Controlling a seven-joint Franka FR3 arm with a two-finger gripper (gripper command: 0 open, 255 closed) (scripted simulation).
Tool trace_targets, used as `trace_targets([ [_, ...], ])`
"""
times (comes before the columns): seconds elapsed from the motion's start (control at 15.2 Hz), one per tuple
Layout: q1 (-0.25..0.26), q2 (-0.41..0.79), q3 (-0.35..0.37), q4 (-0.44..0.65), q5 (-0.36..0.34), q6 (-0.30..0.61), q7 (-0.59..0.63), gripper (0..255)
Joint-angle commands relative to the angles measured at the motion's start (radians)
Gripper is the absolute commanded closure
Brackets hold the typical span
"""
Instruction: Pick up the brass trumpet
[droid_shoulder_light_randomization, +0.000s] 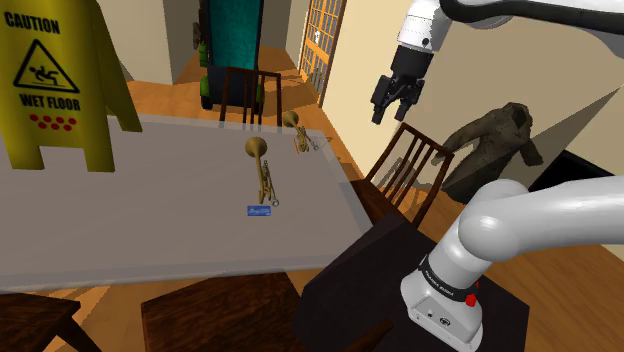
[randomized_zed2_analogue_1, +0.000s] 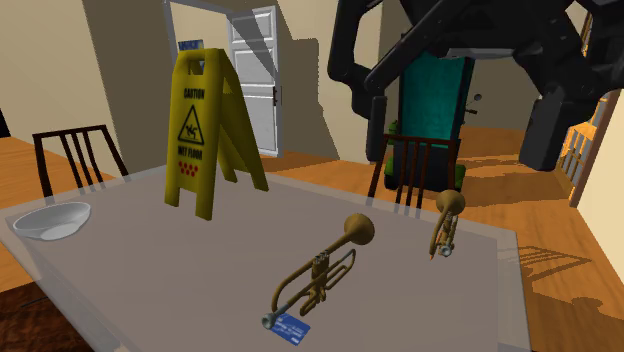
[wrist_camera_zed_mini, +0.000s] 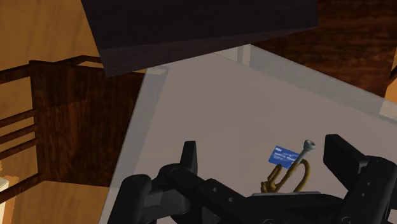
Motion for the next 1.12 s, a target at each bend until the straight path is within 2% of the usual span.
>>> trace_targets([
  [0.0,0.0,0.0,0.0,0.0,0.0,0.0,0.0,0],
  [0.53,-0.016,0.288,0.057,0.043,0.027,0.214,0.102,0],
  [1.06,-0.032,0.607,0.095,0.173,0.02,0.371,0.205,0],
])
